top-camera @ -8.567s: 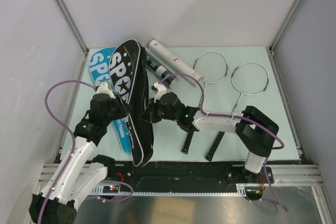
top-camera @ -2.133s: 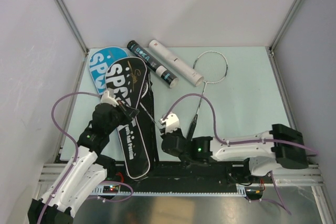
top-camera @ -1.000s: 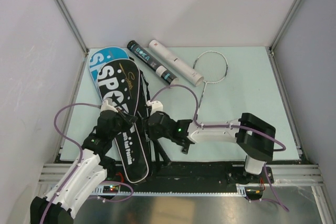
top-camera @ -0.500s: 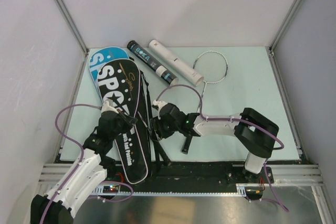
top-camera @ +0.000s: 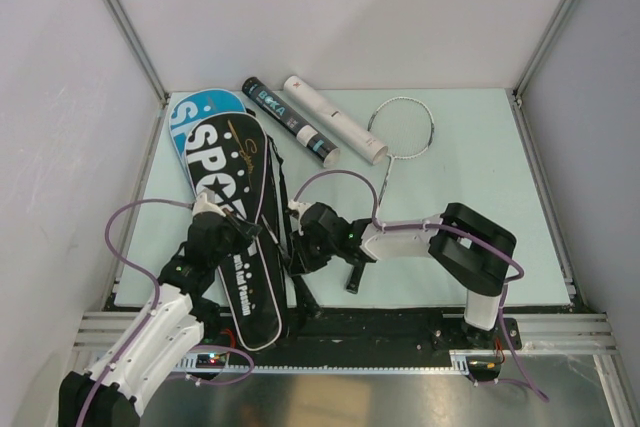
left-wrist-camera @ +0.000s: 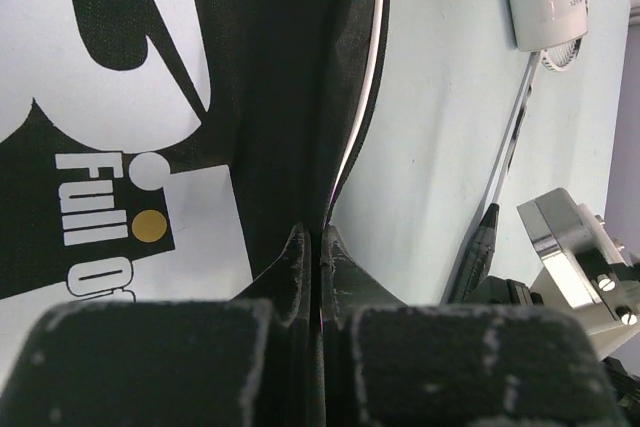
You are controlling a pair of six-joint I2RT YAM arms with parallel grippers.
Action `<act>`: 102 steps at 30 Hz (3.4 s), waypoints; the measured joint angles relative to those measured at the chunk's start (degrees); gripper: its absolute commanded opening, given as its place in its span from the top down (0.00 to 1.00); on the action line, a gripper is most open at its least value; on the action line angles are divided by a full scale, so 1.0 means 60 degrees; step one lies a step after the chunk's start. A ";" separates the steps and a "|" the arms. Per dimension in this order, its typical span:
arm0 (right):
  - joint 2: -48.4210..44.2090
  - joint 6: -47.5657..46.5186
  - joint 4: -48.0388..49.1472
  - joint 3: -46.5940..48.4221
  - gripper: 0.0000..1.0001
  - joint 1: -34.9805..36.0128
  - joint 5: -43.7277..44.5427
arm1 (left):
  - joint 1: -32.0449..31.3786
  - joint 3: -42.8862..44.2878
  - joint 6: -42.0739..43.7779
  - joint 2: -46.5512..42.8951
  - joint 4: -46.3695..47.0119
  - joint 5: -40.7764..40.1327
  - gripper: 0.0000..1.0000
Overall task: Pack up the badminton gear
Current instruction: Place the racket in the racket bag.
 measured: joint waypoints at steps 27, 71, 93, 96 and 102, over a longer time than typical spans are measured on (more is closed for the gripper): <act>0.0142 0.4171 0.1650 0.0237 0.92 -0.0058 -0.0896 | 0.0004 -0.1013 -0.0907 -0.1461 0.0648 -0.0339 1.00; 0.0994 0.6145 0.4550 -0.0277 0.99 -0.0361 -0.0076 | -0.2597 0.1803 0.0353 0.0226 -0.4000 -0.1738 0.42; 0.1555 0.6320 0.6266 -0.0550 0.70 -0.0186 0.0233 | -0.2688 0.2871 0.1009 0.2171 -0.4353 -0.3100 0.99; 0.1555 0.6328 0.6721 -0.0903 0.80 -0.0215 -0.0018 | -0.2688 0.2860 0.0998 0.1971 -0.4379 -0.3027 1.00; 0.1555 0.6765 0.8051 -0.1916 0.90 -0.0299 -0.0146 | -0.2688 0.2579 0.0561 0.1104 -0.4335 -0.2667 1.00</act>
